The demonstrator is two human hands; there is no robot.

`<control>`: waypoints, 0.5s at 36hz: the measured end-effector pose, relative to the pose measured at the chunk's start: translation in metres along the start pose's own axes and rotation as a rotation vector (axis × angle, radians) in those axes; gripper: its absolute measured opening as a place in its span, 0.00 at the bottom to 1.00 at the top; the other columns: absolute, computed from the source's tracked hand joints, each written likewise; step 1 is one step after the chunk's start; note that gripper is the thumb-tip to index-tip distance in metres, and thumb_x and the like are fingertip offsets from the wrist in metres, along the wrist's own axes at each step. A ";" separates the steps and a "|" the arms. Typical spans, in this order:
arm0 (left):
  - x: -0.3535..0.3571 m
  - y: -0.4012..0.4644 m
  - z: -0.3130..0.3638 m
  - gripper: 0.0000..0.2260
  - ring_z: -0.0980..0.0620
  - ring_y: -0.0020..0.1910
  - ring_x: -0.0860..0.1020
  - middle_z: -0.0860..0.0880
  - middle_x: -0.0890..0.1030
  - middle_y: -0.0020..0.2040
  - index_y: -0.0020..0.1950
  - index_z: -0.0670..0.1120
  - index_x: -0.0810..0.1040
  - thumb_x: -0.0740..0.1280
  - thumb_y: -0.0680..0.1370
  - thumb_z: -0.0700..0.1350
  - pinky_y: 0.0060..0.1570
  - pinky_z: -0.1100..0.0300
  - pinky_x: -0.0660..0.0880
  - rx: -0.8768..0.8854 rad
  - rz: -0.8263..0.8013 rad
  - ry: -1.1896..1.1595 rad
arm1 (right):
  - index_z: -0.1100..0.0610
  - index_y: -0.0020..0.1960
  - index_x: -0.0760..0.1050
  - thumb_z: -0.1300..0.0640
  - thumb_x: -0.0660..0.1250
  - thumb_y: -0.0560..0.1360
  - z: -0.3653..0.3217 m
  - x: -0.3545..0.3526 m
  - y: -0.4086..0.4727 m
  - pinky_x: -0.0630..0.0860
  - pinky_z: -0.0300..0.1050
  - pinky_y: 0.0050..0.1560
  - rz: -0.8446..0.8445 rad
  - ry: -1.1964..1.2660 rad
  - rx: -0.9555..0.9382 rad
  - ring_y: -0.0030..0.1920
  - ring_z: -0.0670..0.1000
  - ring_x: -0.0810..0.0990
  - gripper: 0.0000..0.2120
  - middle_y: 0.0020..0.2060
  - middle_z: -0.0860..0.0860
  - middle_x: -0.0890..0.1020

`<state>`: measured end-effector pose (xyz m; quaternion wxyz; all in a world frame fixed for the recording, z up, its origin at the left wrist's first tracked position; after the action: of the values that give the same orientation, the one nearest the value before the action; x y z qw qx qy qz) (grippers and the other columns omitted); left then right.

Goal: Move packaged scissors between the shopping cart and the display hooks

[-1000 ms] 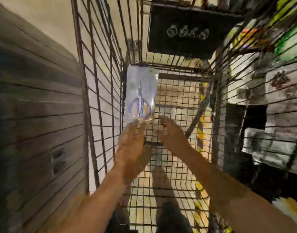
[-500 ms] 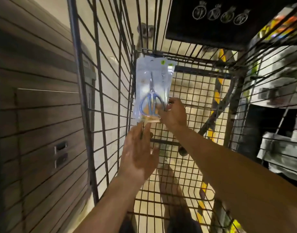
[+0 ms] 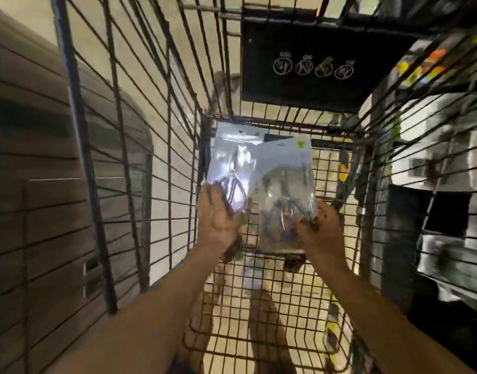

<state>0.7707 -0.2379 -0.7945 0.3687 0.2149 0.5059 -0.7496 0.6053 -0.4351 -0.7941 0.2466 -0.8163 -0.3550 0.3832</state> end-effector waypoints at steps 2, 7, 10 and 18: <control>0.005 0.013 0.004 0.41 0.45 0.72 0.64 0.39 0.66 0.72 0.76 0.38 0.64 0.68 0.71 0.62 0.70 0.65 0.58 -0.045 -0.036 0.040 | 0.53 0.66 0.71 0.59 0.70 0.77 0.007 -0.012 -0.006 0.83 0.54 0.47 0.052 0.057 0.010 0.44 0.47 0.82 0.19 0.43 0.43 0.82; 0.010 0.031 0.011 0.47 0.39 0.75 0.60 0.39 0.61 0.76 0.79 0.41 0.56 0.80 0.70 0.49 0.76 0.47 0.61 -0.073 -0.007 0.052 | 0.52 0.67 0.70 0.61 0.71 0.77 0.023 -0.021 -0.018 0.84 0.57 0.51 0.090 0.200 0.042 0.51 0.47 0.83 0.21 0.52 0.47 0.82; 0.014 0.033 0.014 0.45 0.38 0.72 0.61 0.37 0.63 0.74 0.79 0.42 0.56 0.79 0.71 0.51 0.72 0.46 0.63 -0.060 0.042 0.139 | 0.49 0.68 0.68 0.61 0.71 0.77 0.034 -0.020 -0.018 0.84 0.60 0.51 0.098 0.253 0.092 0.52 0.51 0.85 0.23 0.54 0.50 0.84; 0.002 0.029 0.022 0.51 0.36 0.66 0.66 0.35 0.67 0.67 0.77 0.41 0.60 0.84 0.63 0.51 0.65 0.46 0.64 -0.082 0.165 0.201 | 0.49 0.69 0.67 0.60 0.70 0.77 0.038 -0.025 -0.021 0.83 0.59 0.54 0.123 0.258 0.101 0.51 0.50 0.85 0.23 0.52 0.48 0.84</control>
<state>0.7928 -0.2647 -0.8051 0.3850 0.3145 0.5511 -0.6702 0.5557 -0.4362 -0.7914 0.3070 -0.8656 -0.2497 0.3068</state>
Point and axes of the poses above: each hand's wrist, its own y-axis towards the middle knuckle, its own x-axis out of the palm, z = x × y, the point moved 9 cm from there along y, towards the middle knuckle
